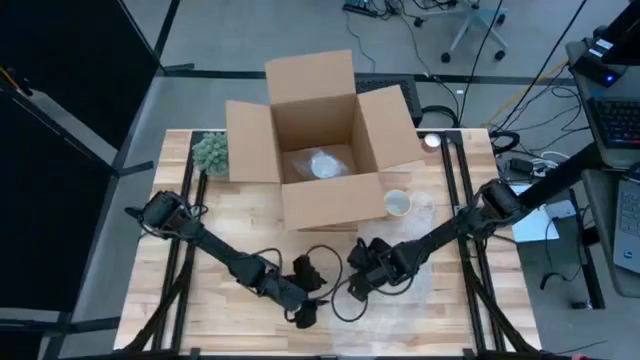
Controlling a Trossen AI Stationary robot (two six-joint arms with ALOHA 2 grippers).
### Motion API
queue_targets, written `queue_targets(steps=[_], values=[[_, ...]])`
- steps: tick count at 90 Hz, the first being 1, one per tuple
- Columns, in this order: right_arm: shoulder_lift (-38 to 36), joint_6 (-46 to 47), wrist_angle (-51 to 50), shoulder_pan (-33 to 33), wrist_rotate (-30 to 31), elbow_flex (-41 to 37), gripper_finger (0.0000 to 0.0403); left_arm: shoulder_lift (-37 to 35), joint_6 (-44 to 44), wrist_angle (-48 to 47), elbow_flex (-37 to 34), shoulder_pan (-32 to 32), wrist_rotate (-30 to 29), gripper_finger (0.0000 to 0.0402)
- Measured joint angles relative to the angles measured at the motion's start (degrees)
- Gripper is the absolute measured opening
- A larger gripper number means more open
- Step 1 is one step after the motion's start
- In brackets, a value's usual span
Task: Wrap mug
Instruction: Wrap the orange mug in the bubble wrap
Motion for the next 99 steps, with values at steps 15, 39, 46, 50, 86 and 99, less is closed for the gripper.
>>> queue_targets(steps=[15,39,46,50,86,99], values=[[-3.39,-1.07,-4.24,-0.06,0.20,0.02,0.0263,-0.02,0.02,0.16,0.10,0.89,0.00,0.0247],[-10.01,0.91,-15.62,-0.19,5.53,0.04,0.0263,-0.06,1.18,-0.18,1.79,2.07,0.21,0.0247],[-11.64,1.01,-17.11,-0.14,5.60,0.04,0.0263,0.59,1.01,-0.07,1.79,2.10,2.31,0.0247],[-12.39,1.64,-17.82,0.22,5.38,0.07,0.0263,1.25,0.66,-0.19,1.79,1.79,2.52,0.0247],[-6.19,6.56,-21.90,5.75,3.10,0.11,0.0263,7.68,-6.12,-9.18,2.19,1.76,4.28,0.0247],[-3.02,10.83,-29.39,5.87,2.69,0.09,0.0263,6.72,-5.88,-15.17,2.14,1.63,4.72,0.0247]])
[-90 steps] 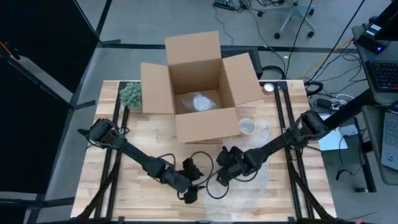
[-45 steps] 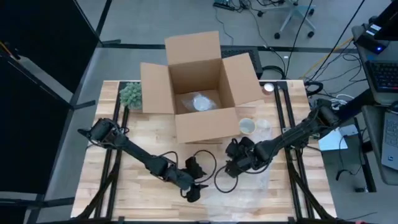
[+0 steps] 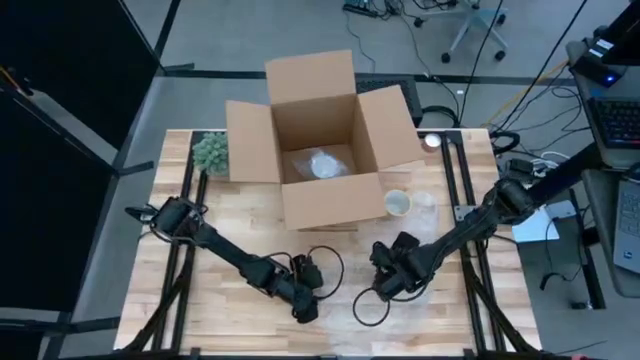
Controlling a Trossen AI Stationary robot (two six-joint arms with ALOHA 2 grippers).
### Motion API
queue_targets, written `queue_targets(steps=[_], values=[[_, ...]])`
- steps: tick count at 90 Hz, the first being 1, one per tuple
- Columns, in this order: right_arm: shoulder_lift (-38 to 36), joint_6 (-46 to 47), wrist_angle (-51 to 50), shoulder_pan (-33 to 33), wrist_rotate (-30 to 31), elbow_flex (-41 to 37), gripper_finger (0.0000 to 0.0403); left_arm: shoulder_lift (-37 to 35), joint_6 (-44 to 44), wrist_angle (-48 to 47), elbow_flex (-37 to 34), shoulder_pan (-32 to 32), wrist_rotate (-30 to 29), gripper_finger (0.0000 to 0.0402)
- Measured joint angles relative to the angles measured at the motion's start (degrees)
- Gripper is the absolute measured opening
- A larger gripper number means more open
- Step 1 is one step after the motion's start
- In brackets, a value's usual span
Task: Wrap mug
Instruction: Wrap the orange mug in the bubble wrap
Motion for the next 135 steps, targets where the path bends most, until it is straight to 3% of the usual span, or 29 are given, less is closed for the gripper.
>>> queue_targets(steps=[25,36,59,77,89,102,121,129,135], values=[[-0.84,8.20,-20.32,1.53,-5.11,2.30,0.0263,-1.57,-0.60,-9.11,-0.17,-1.00,-0.33,0.0247],[-1.17,12.71,-29.07,4.17,-10.21,3.17,0.0263,-1.72,-0.69,-10.16,-0.18,-1.36,-1.25,0.0247],[-1.94,16.94,-34.03,10.18,-24.61,3.85,0.0263,-1.80,-0.68,-10.35,-0.29,-1.51,-1.70,0.0247],[-2.57,20.17,-37.37,14.10,-28.31,12.95,0.0263,-2.09,-0.66,-10.52,-0.31,-1.51,-1.66,0.0247],[-2.57,22.21,-37.16,16.04,-24.19,20.62,0.0263,-3.74,-0.61,-11.43,-0.53,-1.49,-1.83,0.0247],[-2.66,23.72,-32.53,18.32,-10.53,24.67,0.0263,-7.24,-0.67,-13.19,-0.92,-1.49,-1.55,0.0247],[-2.16,23.73,-21.62,19.37,4.18,21.56,0.0263,-13.36,-1.73,-8.52,-0.60,-1.63,-2.22,0.0247],[-2.13,23.39,-15.83,18.51,6.70,17.75,0.0263,-13.15,-2.22,-2.14,-0.67,-2.14,-0.78,0.0247],[-2.13,23.11,-11.79,17.95,5.33,14.20,0.0263,-11.46,-2.59,3.09,-0.45,-2.57,2.22,0.0247]])
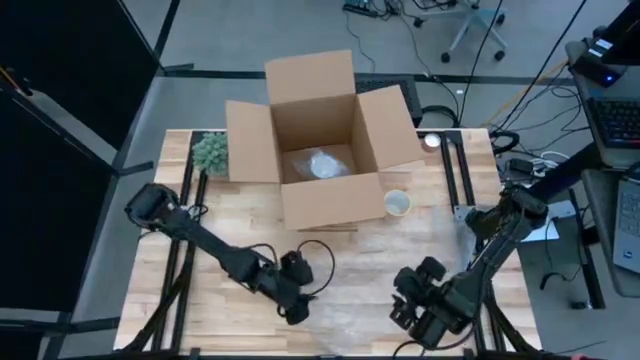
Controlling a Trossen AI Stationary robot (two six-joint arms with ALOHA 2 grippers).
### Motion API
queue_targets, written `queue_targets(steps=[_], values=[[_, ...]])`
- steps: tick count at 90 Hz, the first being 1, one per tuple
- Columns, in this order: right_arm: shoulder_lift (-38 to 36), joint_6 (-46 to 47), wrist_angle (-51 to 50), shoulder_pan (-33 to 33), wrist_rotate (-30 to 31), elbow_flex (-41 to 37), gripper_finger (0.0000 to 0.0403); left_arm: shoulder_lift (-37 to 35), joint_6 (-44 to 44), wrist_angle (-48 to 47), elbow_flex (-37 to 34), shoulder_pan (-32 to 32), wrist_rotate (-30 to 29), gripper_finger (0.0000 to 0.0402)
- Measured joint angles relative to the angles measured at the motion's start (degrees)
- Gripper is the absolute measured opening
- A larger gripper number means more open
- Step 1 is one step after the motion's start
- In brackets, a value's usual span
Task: Wrap mug
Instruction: Wrap the orange mug in the bubble wrap
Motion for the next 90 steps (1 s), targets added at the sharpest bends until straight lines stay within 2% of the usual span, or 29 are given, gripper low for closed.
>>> queue_targets(steps=[26,41,53,63,75,90], values=[[0.02,6.89,17.40,-0.07,-8.14,-17.15,0.0263,8.88,-3.43,-1.32,-0.03,-0.66,2.30,0.0247],[-0.32,7.22,28.82,0.61,-11.44,-22.74,0.0263,8.20,-3.71,-10.90,0.42,-0.30,2.16,0.0247],[-0.26,5.81,35.34,0.73,-10.30,-22.78,0.0263,6.53,-3.51,-16.82,0.28,-0.29,2.05,0.0247],[0.00,-0.23,39.11,0.48,-9.81,-21.59,0.0263,5.01,-3.69,-22.15,0.11,-0.57,2.08,0.0247],[-0.25,-8.06,36.71,-0.56,-10.22,-18.10,0.0263,2.72,-4.12,-24.41,-0.21,-0.71,2.11,0.0247],[-3.51,-17.12,26.71,-2.98,-9.01,-12.16,0.0263,-1.08,-3.86,-23.07,-0.12,-0.82,-0.23,0.0247]])
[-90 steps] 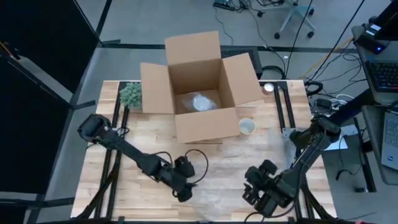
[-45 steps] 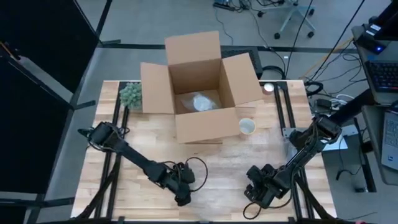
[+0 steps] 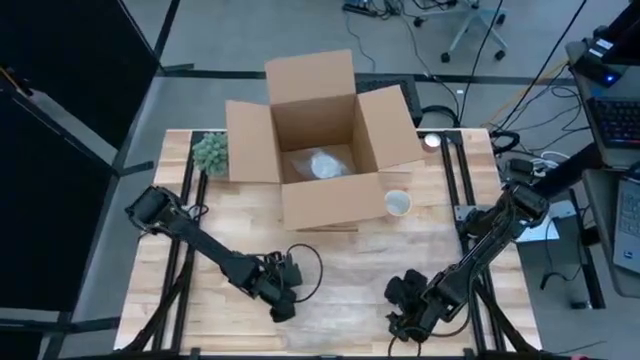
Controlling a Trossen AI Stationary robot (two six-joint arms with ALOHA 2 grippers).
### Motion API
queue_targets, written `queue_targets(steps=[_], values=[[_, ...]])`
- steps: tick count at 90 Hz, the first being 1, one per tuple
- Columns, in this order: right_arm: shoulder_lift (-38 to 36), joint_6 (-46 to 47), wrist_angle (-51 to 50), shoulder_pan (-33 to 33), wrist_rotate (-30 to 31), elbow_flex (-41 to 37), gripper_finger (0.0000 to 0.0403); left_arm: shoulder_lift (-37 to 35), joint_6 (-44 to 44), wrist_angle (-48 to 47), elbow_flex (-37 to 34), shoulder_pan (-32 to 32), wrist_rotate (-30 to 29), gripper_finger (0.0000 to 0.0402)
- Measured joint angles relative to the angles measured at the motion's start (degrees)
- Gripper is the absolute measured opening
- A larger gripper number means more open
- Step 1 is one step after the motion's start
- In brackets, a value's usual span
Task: Wrap mug
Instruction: Wrap the orange mug in the bubble wrap
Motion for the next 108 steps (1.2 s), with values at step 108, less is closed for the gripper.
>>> queue_targets(steps=[108], values=[[-26.02,-17.98,-22.63,-11.13,17.29,-6.17,0.0263,-0.91,3.34,1.46,0.13,-0.66,-1.26,0.0247]])
